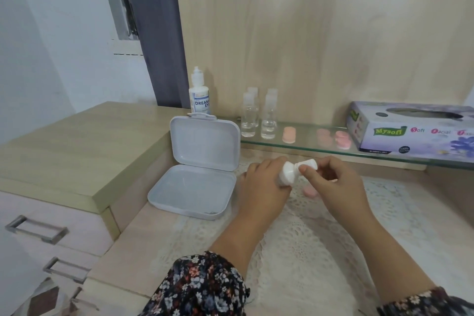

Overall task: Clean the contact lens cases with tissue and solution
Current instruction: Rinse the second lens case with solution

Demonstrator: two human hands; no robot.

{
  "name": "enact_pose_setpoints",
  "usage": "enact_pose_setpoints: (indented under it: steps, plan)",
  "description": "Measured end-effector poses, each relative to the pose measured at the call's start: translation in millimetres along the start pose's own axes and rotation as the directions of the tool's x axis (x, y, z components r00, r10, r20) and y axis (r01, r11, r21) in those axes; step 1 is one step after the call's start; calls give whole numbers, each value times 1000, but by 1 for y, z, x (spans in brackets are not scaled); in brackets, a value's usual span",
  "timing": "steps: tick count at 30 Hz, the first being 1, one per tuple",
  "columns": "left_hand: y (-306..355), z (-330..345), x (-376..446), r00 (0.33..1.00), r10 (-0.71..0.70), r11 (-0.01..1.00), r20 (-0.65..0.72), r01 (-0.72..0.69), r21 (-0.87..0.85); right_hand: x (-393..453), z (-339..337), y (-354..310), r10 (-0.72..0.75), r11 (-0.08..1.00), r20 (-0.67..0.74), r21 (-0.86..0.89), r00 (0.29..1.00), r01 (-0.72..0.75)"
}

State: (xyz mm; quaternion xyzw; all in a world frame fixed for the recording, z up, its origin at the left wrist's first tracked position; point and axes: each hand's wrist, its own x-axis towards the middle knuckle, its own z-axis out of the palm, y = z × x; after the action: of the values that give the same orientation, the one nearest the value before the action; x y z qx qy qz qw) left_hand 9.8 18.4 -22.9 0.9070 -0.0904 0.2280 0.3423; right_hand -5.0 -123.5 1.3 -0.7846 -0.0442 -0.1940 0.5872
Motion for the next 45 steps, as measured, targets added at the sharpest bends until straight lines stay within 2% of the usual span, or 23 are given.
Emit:
enact_pose_setpoints:
  steps: [3, 7, 11, 15, 18, 28, 33, 38, 45]
  plan:
    - [-1, -1, 0, 1000, 10, 1000, -15, -10, -4, 2, -1, 2, -47, 999, 73, -17, 996, 48]
    - [-3, 2, 1, 1000, -6, 1000, -29, 6, -14, 3, -3, 1, 36, 991, 135, 125, 990, -53]
    - [-4, 2, 3, 1000, -5, 1000, -22, 5, 2, 2, -9, -2, -23, 980, 184, 199, 983, -15]
    - [-3, 2, 2, 1000, -3, 1000, -18, 4, 31, 1, -7, -1, 13, 974, 88, 224, 996, -32]
    - [-3, 2, 2, 1000, 5, 999, -10, -4, 48, 1, -4, 0, -14, 993, 25, 113, 1000, 12]
    - [-5, 0, 4, 1000, -21, 999, 4, 21, 29, -3, -1, -3, -167, 982, 44, 100, 985, 162]
    - [-6, 0, 2, 1000, -29, 1000, -11, 29, 4, -4, -1, 1, -145, 980, 75, 151, 987, 133]
    - [-7, -1, 2, 1000, -23, 1000, -8, 23, 2, -4, 5, 5, -63, 995, 5, 80, 998, 62]
    - [-8, 1, 1, 1000, -28, 999, -9, 28, -37, -6, 6, 5, -155, 984, 0, 87, 988, 154]
